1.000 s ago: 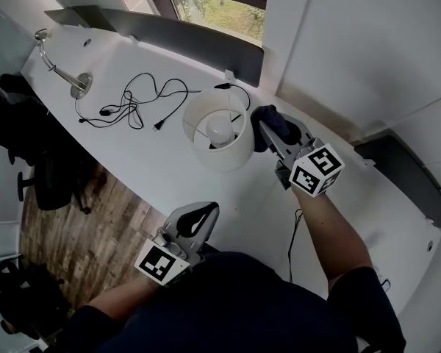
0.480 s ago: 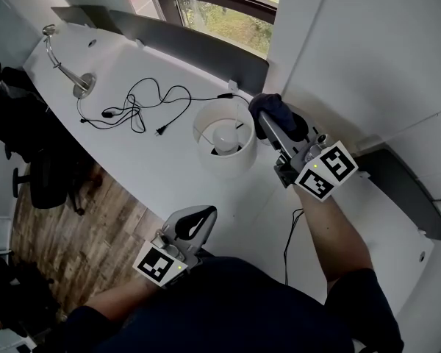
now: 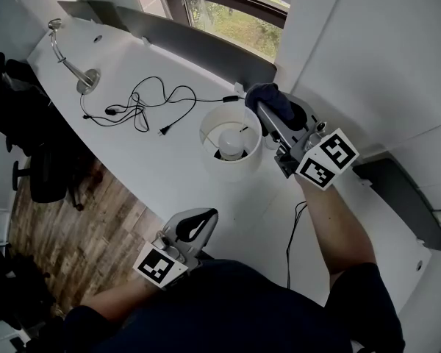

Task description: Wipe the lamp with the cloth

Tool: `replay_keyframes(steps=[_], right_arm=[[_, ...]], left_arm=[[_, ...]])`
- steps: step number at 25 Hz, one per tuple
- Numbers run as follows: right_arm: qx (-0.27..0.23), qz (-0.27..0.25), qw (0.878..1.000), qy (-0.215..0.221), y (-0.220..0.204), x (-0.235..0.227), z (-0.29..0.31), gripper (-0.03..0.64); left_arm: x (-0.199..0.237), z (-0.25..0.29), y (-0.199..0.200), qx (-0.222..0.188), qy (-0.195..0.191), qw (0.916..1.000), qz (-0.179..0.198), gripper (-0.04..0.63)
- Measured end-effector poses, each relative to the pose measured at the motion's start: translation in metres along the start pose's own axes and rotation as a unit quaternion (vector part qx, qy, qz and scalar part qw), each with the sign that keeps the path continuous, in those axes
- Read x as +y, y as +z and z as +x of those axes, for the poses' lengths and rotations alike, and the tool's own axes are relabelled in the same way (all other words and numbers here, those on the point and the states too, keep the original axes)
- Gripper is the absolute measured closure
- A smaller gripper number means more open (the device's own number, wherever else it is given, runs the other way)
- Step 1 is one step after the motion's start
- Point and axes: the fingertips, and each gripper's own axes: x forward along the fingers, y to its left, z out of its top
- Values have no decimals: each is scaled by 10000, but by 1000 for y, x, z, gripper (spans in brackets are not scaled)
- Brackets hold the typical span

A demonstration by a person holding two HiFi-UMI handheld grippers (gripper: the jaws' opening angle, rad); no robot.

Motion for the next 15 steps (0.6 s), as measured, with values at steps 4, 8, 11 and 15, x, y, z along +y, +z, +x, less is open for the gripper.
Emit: replay_keyframes(steps=[4,8,11,15], right_arm=[[174,163,9997,87,-24,-10,3,528],[441,352,9982,182,-56,-22,5,528],[642,521,9964,177,-81,-31,5,528],[889,699,9936,70,-108,-42,2,529]], left_arm=[[7,0,-3,32,83,10000,-44,590],[10,-1,-6,65,166,9998,-79,589],[13,-3,-10,85,231,9997,-88,589],[15,-7,-13,95,320,9994,-123,589]])
